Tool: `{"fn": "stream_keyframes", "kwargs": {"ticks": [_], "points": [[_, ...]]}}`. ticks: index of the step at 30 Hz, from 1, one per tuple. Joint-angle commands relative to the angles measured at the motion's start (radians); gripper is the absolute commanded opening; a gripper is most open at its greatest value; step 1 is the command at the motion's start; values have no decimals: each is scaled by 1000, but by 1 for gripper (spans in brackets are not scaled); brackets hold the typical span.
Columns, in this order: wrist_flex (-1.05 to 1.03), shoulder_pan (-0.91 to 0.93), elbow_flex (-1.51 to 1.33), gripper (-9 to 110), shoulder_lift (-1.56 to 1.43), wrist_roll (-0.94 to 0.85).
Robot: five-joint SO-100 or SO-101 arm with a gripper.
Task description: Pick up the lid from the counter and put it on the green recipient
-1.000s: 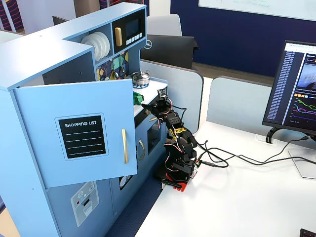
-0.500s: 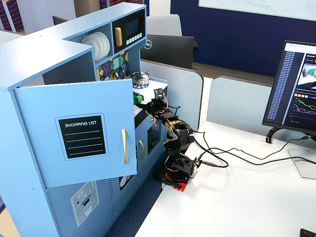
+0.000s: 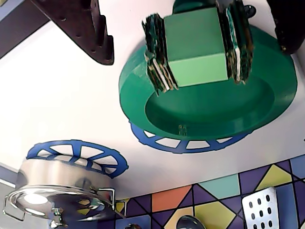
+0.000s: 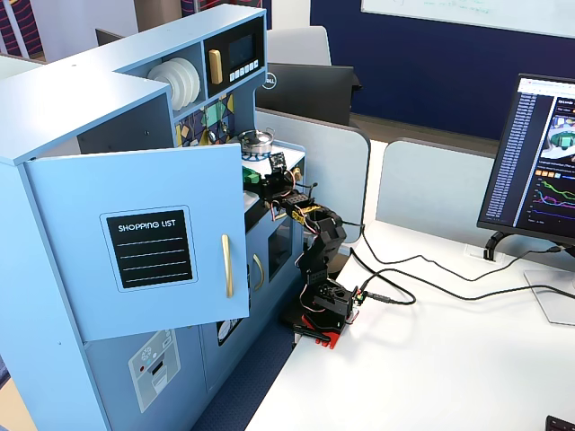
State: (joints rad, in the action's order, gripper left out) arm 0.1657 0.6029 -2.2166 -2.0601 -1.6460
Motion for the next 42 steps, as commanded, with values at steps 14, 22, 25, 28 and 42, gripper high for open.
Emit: {"fn": "stream_keyframes", "kwargs": {"ticks": [14,22,25,28,42], "points": [[80,-77,146,0,98,-75],[74,-92,262,0,49,-34],[-14,-117,311,0,-12,-32],[-104,-153,354,0,-72,-23],[-299,-296,565,0,-126,-44]]}}
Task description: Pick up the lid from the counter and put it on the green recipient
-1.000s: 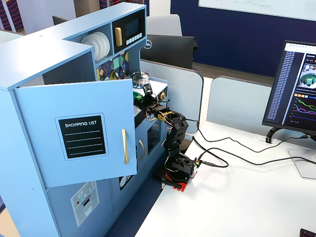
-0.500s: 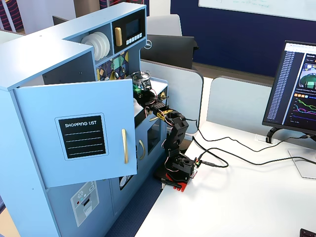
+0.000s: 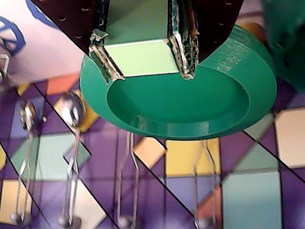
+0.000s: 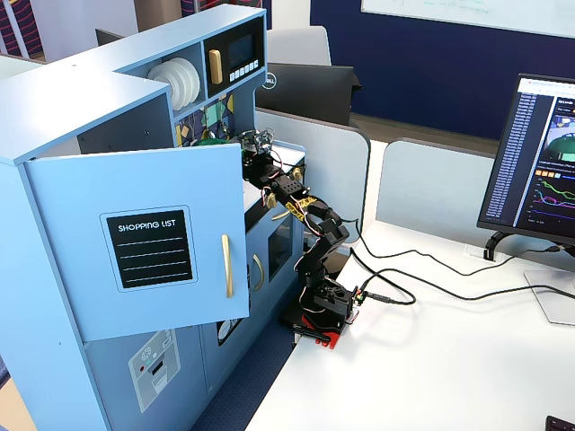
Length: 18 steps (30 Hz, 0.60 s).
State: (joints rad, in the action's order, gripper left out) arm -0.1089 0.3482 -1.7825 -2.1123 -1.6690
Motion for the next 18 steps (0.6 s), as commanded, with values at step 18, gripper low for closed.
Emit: {"fn": "stream_keyframes", "kwargs": {"ticks": [18], "points": [[-212,-255,209,0,-92,-25]]}}
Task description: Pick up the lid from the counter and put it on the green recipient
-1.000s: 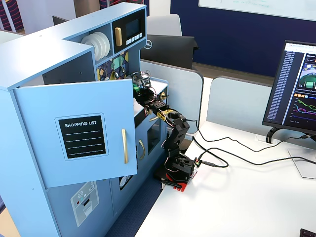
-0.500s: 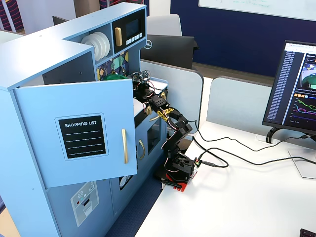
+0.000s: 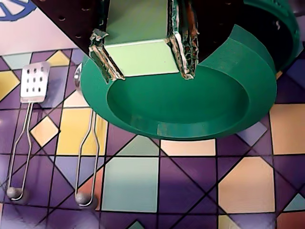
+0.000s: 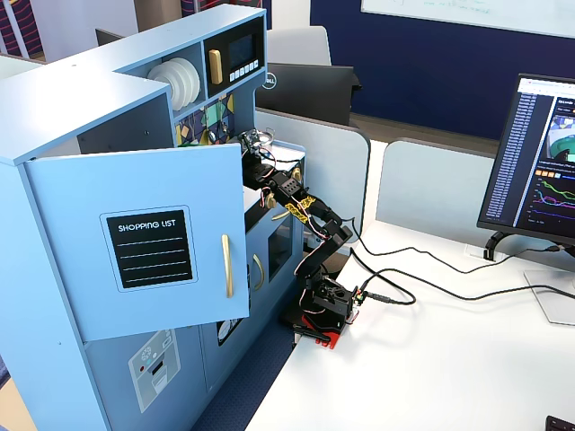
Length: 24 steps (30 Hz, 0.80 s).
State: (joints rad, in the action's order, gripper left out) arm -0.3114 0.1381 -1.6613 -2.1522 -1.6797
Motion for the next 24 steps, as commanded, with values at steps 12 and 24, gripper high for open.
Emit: {"fn": "stream_keyframes", "kwargs": {"ticks": [12,24], "points": [[-32,-92,77,0,-32,-32],[-37,-66,52,0,-12,-44]]}}
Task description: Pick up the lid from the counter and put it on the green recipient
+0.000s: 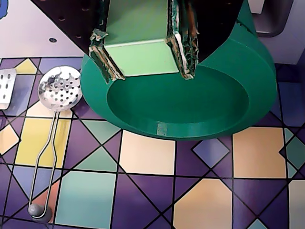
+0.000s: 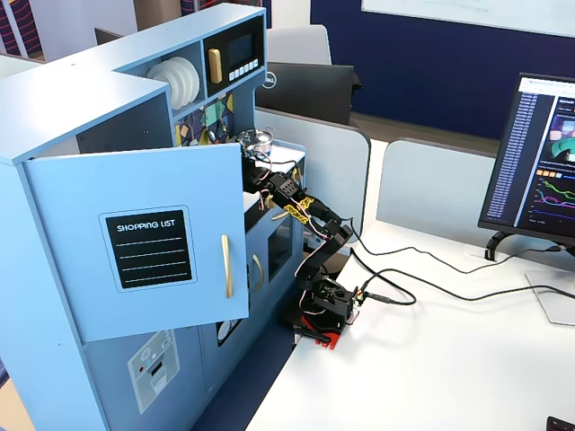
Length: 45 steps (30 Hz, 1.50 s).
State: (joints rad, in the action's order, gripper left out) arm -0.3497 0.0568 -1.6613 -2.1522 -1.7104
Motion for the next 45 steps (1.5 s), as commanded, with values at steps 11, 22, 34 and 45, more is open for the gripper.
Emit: {"fn": "stream_keyframes", "kwargs": {"ticks": [11,22,34,45], "points": [[35,18,69,0,67,-32],[77,25,66,26,66,9],[5,25,98,30,-123,-32],[-385,84,-9,29,-472,-38]]}}
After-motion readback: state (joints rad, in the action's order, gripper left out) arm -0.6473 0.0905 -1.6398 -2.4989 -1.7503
